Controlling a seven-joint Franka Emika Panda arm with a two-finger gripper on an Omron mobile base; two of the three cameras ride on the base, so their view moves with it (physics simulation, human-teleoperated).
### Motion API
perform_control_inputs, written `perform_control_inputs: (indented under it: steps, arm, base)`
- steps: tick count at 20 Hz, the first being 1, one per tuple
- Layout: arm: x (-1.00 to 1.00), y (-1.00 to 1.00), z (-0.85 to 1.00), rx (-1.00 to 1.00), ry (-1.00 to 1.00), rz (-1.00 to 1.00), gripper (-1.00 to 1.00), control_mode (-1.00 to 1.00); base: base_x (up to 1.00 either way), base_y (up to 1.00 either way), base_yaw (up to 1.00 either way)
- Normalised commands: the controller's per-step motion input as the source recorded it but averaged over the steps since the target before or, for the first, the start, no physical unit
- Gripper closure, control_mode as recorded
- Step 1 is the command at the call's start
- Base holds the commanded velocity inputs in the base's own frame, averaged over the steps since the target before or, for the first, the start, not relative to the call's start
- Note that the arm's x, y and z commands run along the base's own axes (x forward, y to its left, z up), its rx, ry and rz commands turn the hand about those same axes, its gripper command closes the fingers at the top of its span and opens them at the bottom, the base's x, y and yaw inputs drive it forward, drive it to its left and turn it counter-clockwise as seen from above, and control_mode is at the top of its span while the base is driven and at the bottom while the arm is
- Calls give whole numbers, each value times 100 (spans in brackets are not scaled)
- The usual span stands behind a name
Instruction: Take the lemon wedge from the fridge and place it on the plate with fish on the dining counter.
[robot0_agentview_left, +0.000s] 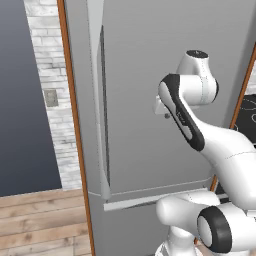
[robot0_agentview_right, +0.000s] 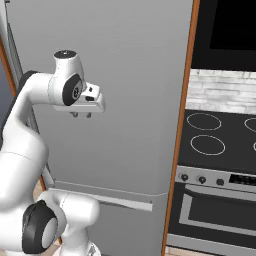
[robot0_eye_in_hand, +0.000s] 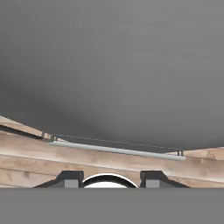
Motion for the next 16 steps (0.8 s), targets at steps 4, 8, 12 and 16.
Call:
perform_control_inputs:
  steps: [4,8,12,16]
  arm:
    - [-16,0,0,1,-3,0,-100,-100]
    - [-4,1,-4,0,0,0,-100,-100]
    - [-24,64,-9,-3,-11,0,-100,-100]
    - [-9,73,0,-1,-17,0,-100,-100]
  base:
    - [0,0,0]
    - [0,0,0]
    - [0,0,0]
    - [0,0,0]
